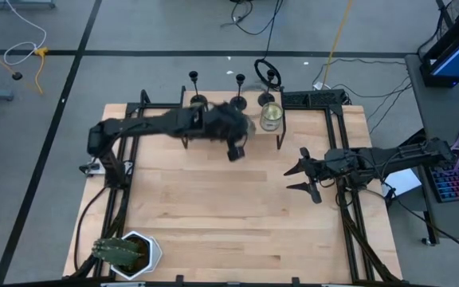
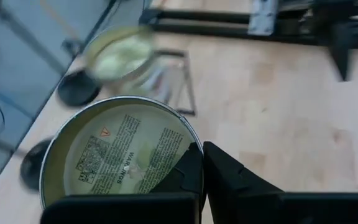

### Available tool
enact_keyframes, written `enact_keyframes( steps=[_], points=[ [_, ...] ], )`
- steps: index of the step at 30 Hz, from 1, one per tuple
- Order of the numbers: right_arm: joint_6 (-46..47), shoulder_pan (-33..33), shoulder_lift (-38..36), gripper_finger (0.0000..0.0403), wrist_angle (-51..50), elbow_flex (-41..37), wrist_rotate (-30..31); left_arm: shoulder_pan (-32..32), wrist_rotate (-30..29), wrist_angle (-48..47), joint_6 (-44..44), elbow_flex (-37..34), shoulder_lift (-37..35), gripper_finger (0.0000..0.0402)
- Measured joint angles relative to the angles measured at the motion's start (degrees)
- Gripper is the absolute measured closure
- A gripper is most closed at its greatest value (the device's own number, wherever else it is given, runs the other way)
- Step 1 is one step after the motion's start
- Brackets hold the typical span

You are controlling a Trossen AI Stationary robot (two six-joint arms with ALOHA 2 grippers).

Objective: Pick & Place candle stick holders
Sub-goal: Put the scented candle on the shelf

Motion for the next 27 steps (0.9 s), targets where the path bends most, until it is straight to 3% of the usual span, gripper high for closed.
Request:
enact_keyframes(
  steps=[8,27],
  points=[
    [0.0,0.0,0.0,0.0203,-0.3,0.0,0.0,8.4,3.3,-4.5,-2.0,0.1,0.6,0.0397],
    [-0.2,0.0,0.0,0.0206,-0.3,0.0,0.0,12.2,7.8,-2.5,-3.0,-2.8,0.5,0.039]
  ],
)
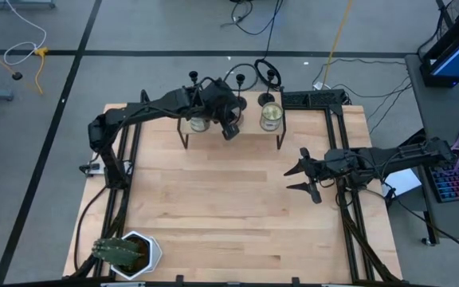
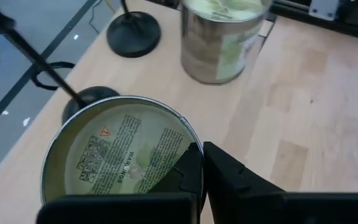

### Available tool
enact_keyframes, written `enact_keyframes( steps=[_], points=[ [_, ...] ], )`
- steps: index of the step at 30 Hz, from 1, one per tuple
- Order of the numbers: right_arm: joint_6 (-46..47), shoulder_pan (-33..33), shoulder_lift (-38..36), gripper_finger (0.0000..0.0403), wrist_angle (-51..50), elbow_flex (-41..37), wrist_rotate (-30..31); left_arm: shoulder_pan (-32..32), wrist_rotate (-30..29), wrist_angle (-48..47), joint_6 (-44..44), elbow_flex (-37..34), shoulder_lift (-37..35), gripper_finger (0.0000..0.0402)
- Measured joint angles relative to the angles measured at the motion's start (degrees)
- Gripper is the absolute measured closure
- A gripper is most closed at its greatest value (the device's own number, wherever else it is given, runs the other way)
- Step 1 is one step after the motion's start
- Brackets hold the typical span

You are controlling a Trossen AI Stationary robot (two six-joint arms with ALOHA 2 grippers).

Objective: Pick & Place candle stick holders
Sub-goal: Put the scented candle on the shelf

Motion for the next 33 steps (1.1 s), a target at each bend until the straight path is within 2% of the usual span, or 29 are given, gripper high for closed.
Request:
enact_keyframes(
  steps=[16,24,33],
  points=[
    [0.2,0.0,0.0,0.0206,0.0,0.0,0.0,0.2,1.4,0.9,-0.5,0.0,1.4,0.0394],
    [0.2,0.0,0.0,0.0206,0.0,0.0,0.0,1.0,1.3,2.3,0.3,0.1,2.7,0.0347],
    [0.2,0.0,0.0,0.0206,0.0,0.0,0.0,1.3,0.8,5.3,1.1,0.0,3.2,0.0361]
  ],
)
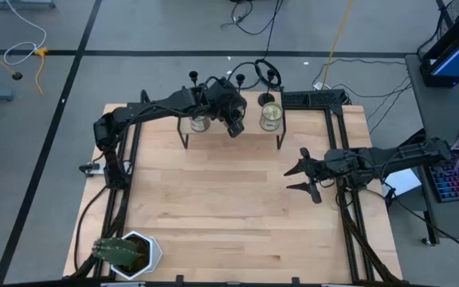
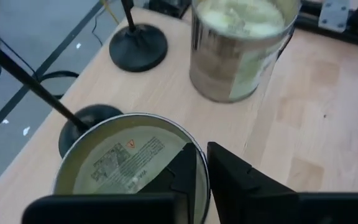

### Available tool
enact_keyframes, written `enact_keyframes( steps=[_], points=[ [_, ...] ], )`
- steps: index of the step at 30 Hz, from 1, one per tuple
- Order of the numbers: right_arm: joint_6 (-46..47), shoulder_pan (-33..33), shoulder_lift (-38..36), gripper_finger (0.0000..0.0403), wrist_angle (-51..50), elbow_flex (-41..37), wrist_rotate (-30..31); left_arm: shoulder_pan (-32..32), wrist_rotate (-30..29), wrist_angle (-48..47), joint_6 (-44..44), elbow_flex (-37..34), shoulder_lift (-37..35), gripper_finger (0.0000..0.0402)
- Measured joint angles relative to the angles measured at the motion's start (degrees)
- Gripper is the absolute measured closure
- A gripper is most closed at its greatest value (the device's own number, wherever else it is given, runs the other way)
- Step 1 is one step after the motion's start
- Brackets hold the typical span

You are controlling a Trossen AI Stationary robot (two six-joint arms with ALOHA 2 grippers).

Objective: Pick & Place candle stick holders
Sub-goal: Put the scented candle on the shelf, then return to Home Position

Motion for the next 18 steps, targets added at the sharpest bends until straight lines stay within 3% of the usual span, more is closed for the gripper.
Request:
enact_keyframes(
  steps=[10,18],
  points=[
    [0.0,0.0,0.0,0.0206,0.0,0.0,0.0,-1.2,0.1,3.0,3.4,0.8,-0.7,0.0356],
    [-0.5,0.0,-2.5,0.0206,0.1,-0.1,0.0,-4.5,0.0,-4.7,3.6,1.0,-10.9,0.0355]
  ],
)
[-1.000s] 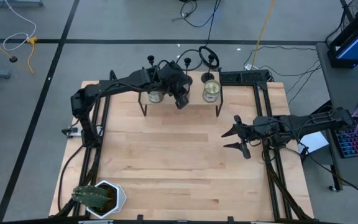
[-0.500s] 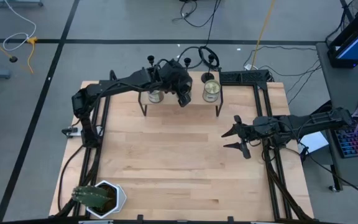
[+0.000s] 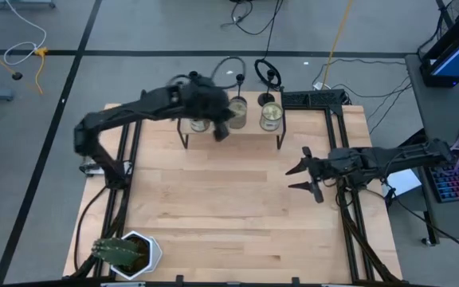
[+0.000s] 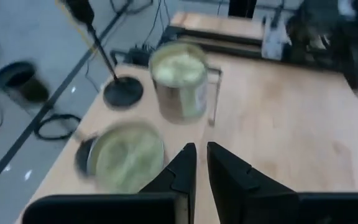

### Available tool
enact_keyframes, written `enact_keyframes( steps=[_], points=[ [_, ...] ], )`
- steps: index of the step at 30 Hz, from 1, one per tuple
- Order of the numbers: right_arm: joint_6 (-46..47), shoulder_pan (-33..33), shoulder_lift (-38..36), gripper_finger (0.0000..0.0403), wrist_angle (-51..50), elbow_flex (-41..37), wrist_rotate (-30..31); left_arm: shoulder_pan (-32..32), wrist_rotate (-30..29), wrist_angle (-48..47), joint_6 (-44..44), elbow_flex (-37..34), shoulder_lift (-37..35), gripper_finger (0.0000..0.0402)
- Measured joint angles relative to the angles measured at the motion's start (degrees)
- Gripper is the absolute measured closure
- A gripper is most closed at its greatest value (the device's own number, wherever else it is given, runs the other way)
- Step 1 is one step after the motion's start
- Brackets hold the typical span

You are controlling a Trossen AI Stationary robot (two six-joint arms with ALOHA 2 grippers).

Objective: Pick & Place candle stick holders
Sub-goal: Return to Home Position

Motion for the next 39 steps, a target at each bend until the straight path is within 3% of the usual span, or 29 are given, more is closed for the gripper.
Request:
enact_keyframes(
  steps=[6,10,13,17,23,27,33,39],
  points=[
    [-4.3,0.0,-6.7,0.0206,-0.1,0.0,0.0,-5.3,-11.1,-14.2,-0.8,0.0,-12.8,0.0355],
    [-6.0,0.0,-10.6,0.0215,0.3,-0.4,0.0,-9.6,-16.8,-17.9,-2.1,-1.4,-19.9,0.0355],
    [-6.9,0.0,-12.8,0.0241,-0.1,-1.7,0.0,-12.8,-18.3,-18.2,-3.5,-6.6,-25.7,0.0355],
    [-7.1,0.0,-15.4,0.0296,-0.2,-4.3,0.0,-16.7,-23.1,-16.8,-7.8,-19.0,-35.1,0.0355],
    [-7.1,0.0,-18.8,0.0392,0.0,-7.3,0.1,-21.5,-26.7,-5.6,-12.3,-40.6,-50.4,0.0355],
    [-6.8,0.0,-21.6,0.0389,0.3,-9.5,0.6,-23.5,-26.8,5.0,-12.9,-53.0,-59.7,0.0355],
    [-6.0,0.0,-26.4,0.0401,0.4,-12.7,3.3,-25.1,-26.9,12.6,-11.1,-65.6,-71.7,0.0355],
    [-5.9,0.0,-31.6,0.04,0.5,-16.4,3.3,-26.6,-21.7,24.0,-1.1,-77.5,-81.1,0.0355]
  ],
)
